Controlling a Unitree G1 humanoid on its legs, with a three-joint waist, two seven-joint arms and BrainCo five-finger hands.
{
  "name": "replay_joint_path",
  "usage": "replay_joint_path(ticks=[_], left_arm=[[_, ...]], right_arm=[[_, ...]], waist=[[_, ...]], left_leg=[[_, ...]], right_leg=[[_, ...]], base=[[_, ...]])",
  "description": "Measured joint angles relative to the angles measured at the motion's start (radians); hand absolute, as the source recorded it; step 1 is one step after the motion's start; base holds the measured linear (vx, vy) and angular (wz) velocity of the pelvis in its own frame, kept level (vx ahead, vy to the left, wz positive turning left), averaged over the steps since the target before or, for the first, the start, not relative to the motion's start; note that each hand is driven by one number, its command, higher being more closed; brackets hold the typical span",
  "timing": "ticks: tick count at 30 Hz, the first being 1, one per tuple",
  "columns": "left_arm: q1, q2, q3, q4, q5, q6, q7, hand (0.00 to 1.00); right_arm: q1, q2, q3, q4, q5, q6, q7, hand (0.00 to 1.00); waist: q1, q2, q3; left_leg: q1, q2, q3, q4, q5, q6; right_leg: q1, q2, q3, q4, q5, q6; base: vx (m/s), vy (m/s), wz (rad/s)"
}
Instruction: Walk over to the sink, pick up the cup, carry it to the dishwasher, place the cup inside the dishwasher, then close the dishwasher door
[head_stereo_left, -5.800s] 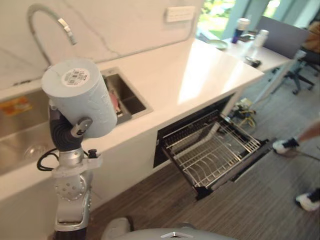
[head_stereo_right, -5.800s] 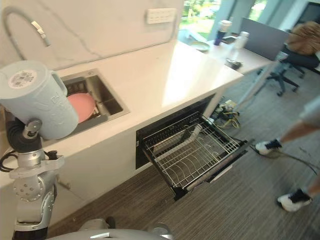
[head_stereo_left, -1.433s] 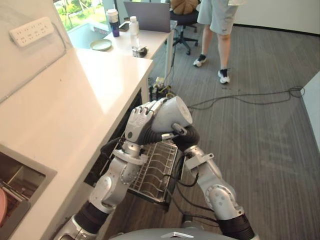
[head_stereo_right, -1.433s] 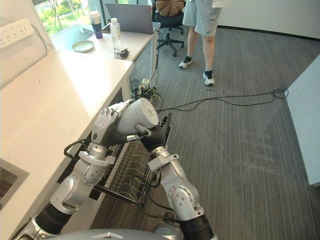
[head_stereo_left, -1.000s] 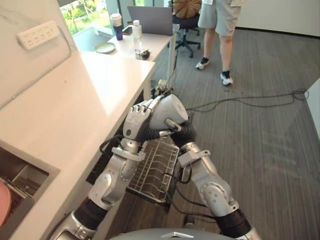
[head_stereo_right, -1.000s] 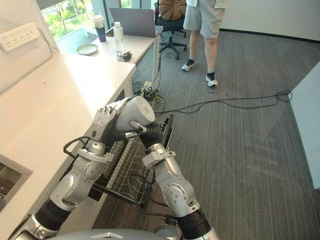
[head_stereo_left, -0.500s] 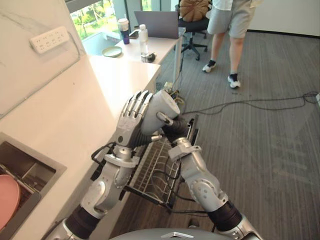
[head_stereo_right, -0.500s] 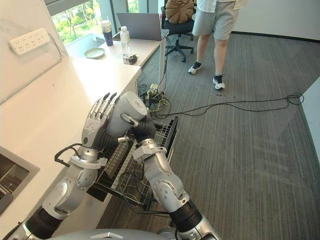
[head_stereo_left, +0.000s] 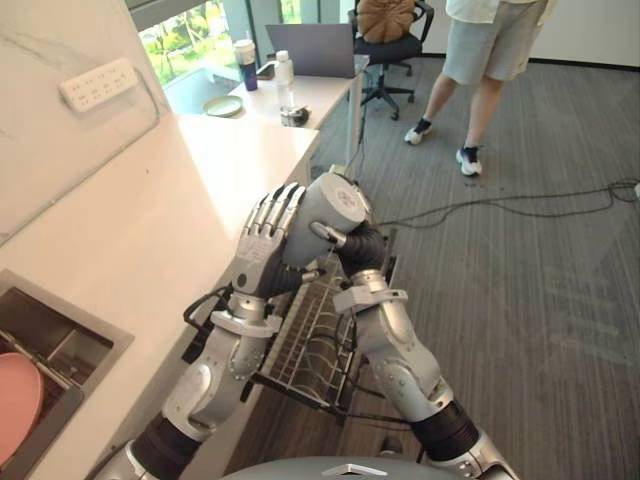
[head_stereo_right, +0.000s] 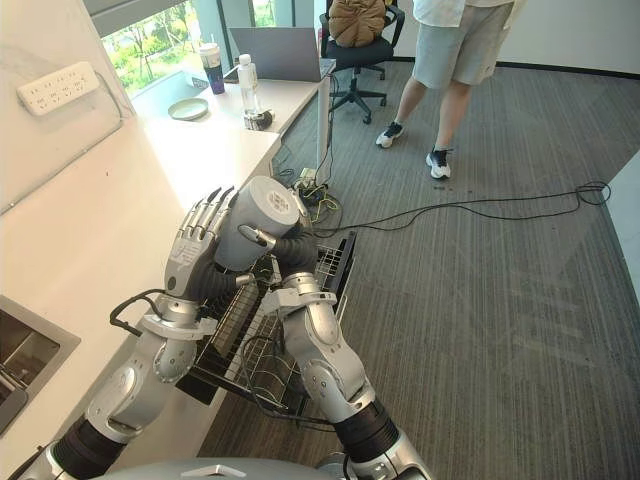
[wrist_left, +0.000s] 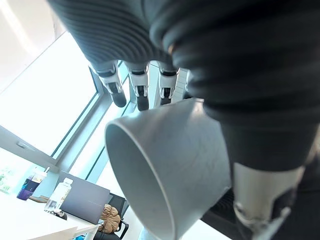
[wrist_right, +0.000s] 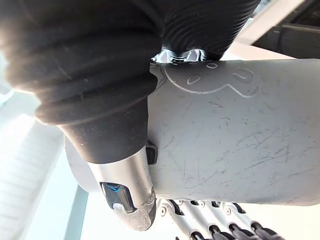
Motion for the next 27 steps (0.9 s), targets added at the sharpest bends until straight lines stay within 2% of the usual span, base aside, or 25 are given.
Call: replay_joint_path(ticks=[2, 4, 7, 9, 10, 12, 14, 16, 18, 22, 25, 27], left_arm=[[0.014, -0.015, 0.000, -0.006, -0.004, -0.002, 0.005, 0.00], [0.028, -0.029, -0.003, -0.009, -0.028, -0.025, 0.005, 0.00], [0.063, -0.051, -0.011, -0.033, -0.136, -0.065, -0.027, 0.00], [0.093, -0.072, -0.003, -0.073, -0.251, -0.090, -0.092, 0.00], [0.103, -0.078, 0.002, -0.084, -0.275, -0.099, -0.109, 0.00], [0.142, -0.095, 0.029, -0.103, -0.361, -0.155, -0.189, 0.00], [0.164, -0.096, 0.039, -0.117, -0.404, -0.189, -0.227, 0.00], [0.196, -0.111, 0.052, -0.120, -0.476, -0.233, -0.300, 0.00], [0.207, -0.118, 0.061, -0.120, -0.495, -0.242, -0.324, 0.00], [0.211, -0.135, 0.123, -0.126, -0.525, -0.287, -0.338, 0.00], [0.229, -0.152, 0.193, -0.162, -0.564, -0.330, -0.339, 0.00], [0.250, -0.164, 0.235, -0.206, -0.625, -0.383, -0.363, 0.00]], right_arm=[[-0.018, 0.001, -0.027, -0.001, -0.029, 0.023, 0.007, 1.00], [-0.033, 0.001, -0.057, -0.001, -0.028, 0.042, 0.018, 1.00], [-0.033, 0.001, -0.097, -0.006, -0.028, 0.048, 0.044, 1.00], [-0.033, 0.001, -0.139, -0.011, -0.027, 0.050, 0.075, 1.00], [-0.033, 0.001, -0.149, -0.011, -0.026, 0.050, 0.083, 1.00], [-0.018, 0.001, -0.200, -0.035, -0.012, 0.052, 0.112, 1.00], [-0.003, 0.002, -0.233, -0.063, 0.006, 0.055, 0.128, 1.00], [0.011, 0.018, -0.294, -0.079, 0.044, 0.055, 0.156, 1.00], [0.026, 0.037, -0.329, -0.084, 0.054, 0.052, 0.171, 1.00], [0.069, 0.038, -0.376, -0.036, 0.052, 0.050, 0.211, 1.00], [0.079, 0.036, -0.417, 0.066, 0.052, 0.057, 0.235, 1.00], [0.088, 0.036, -0.449, 0.137, 0.051, 0.064, 0.243, 1.00]], waist=[[-0.001, 0.000, 0.000], [0.000, 0.002, 0.001], [0.000, 0.006, 0.007], [0.001, 0.011, 0.011], [0.000, 0.012, 0.013], [0.001, 0.015, 0.027], [0.002, 0.015, 0.039], [0.002, 0.015, 0.044], [0.001, 0.014, 0.046], [0.004, 0.010, 0.063], [0.011, 0.007, 0.068], [0.026, 0.006, 0.069]], left_leg=[[0.000, 0.000, 0.000, 0.000, 0.000, 0.000], [0.001, 0.000, 0.000, 0.000, 0.000, 0.000], [0.002, 0.000, -0.001, 0.000, 0.000, 0.000], [0.002, 0.000, -0.002, -0.002, 0.000, 0.000], [0.002, 0.000, -0.002, -0.002, 0.000, 0.000], [0.002, -0.001, -0.005, -0.003, 0.001, 0.001], [0.002, -0.001, -0.010, -0.004, 0.002, 0.001], [0.002, -0.001, -0.018, -0.006, 0.003, 0.002], [0.002, -0.001, -0.026, -0.008, 0.006, 0.003], [0.001, -0.002, -0.052, -0.023, 0.015, 0.003], [-0.008, -0.003, -0.079, -0.031, 0.026, 0.003], [-0.020, -0.004, -0.103, -0.043, 0.037, 0.004]], right_leg=[[0.001, 0.000, 0.000, 0.000, 0.000, 0.000], [0.001, 0.000, 0.000, 0.000, 0.000, 0.000], [0.003, 0.000, -0.001, 0.000, 0.000, 0.000], [0.006, 0.000, -0.002, -0.001, -0.001, 0.001], [0.006, 0.000, -0.003, -0.001, -0.001, 0.001], [0.007, 0.001, -0.005, -0.001, -0.001, 0.001], [0.010, 0.000, -0.010, -0.001, -0.003, 0.001], [0.011, 0.000, -0.018, -0.001, -0.005, 0.002], [0.014, 0.000, -0.028, -0.001, -0.006, 0.003], [0.035, 0.000, -0.055, -0.002, -0.014, 0.006], [0.036, -0.001, -0.085, -0.003, -0.017, 0.007], [0.037, -0.001, -0.109, -0.004, -0.017, 0.008]], base=[[0.00, 0.000, 0.00], [0.00, 0.000, 0.00], [0.00, 0.000, 0.00], [0.00, 0.000, 0.00], [0.00, 0.000, 0.00], [0.00, 0.000, 0.02], [0.00, 0.000, 0.07], [0.00, 0.000, 0.10], [0.01, 0.001, 0.14], [-0.01, 0.006, 0.20], [0.02, 0.002, 0.28], [0.01, -0.001, 0.31]])
